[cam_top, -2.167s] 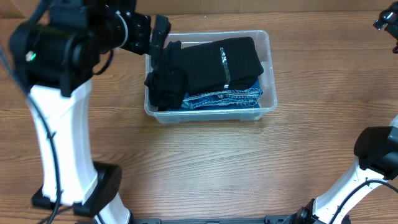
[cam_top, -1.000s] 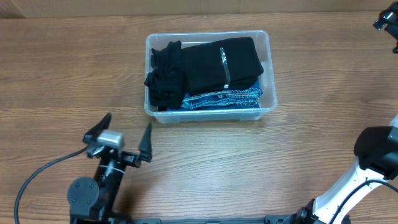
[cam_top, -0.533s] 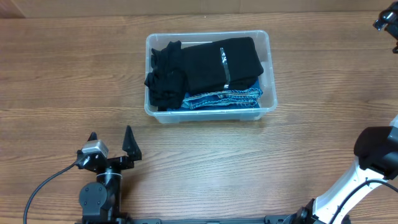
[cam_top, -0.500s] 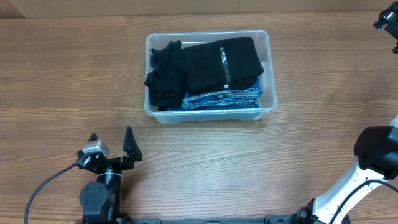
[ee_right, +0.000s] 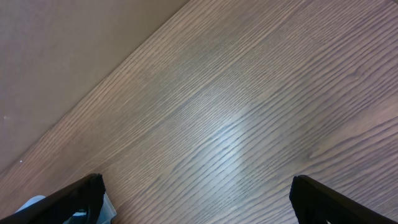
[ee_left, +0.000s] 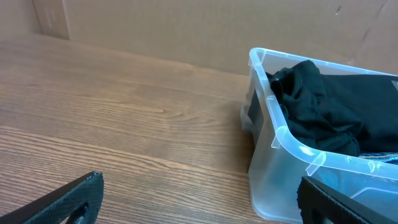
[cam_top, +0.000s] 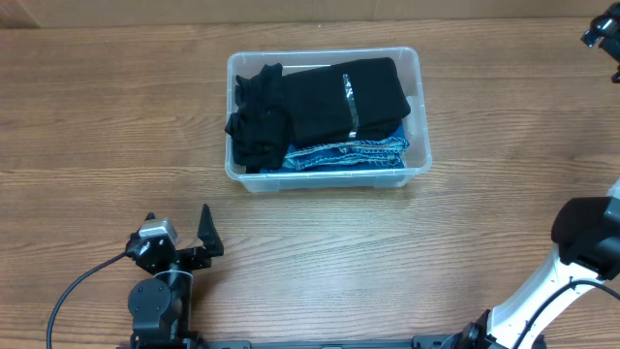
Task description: Pack container
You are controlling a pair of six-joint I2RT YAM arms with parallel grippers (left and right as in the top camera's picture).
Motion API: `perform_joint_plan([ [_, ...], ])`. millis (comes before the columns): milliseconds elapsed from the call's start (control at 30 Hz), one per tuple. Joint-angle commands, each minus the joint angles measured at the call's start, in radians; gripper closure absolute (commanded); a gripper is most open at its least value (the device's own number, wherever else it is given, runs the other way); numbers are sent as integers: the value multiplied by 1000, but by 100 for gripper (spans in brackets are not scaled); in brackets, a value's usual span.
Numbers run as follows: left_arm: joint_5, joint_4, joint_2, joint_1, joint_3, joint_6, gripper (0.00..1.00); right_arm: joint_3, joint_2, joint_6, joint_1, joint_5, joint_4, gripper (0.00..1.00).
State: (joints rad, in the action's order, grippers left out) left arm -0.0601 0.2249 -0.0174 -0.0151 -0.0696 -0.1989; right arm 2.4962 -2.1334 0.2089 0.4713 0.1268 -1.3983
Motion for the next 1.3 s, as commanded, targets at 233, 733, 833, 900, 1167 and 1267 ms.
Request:
perform_joint_plan([
  [233, 8, 0, 13, -8, 2, 27, 0, 3, 7, 1, 4, 2, 4, 0],
  [733, 8, 0, 13, -8, 2, 27, 0, 3, 79, 1, -90, 2, 4, 0],
  [833, 8, 0, 13, -8, 2, 27, 0, 3, 187, 1, -180, 2, 4, 0],
  [900, 8, 0, 13, -8, 2, 27, 0, 3, 250, 1, -241, 2, 4, 0],
  [1167, 8, 0, 13, -8, 2, 27, 0, -22, 494, 1, -428, -13, 3, 0],
  [1267, 8, 0, 13, -8, 2, 27, 0, -116, 614, 0, -439, -13, 32, 0],
])
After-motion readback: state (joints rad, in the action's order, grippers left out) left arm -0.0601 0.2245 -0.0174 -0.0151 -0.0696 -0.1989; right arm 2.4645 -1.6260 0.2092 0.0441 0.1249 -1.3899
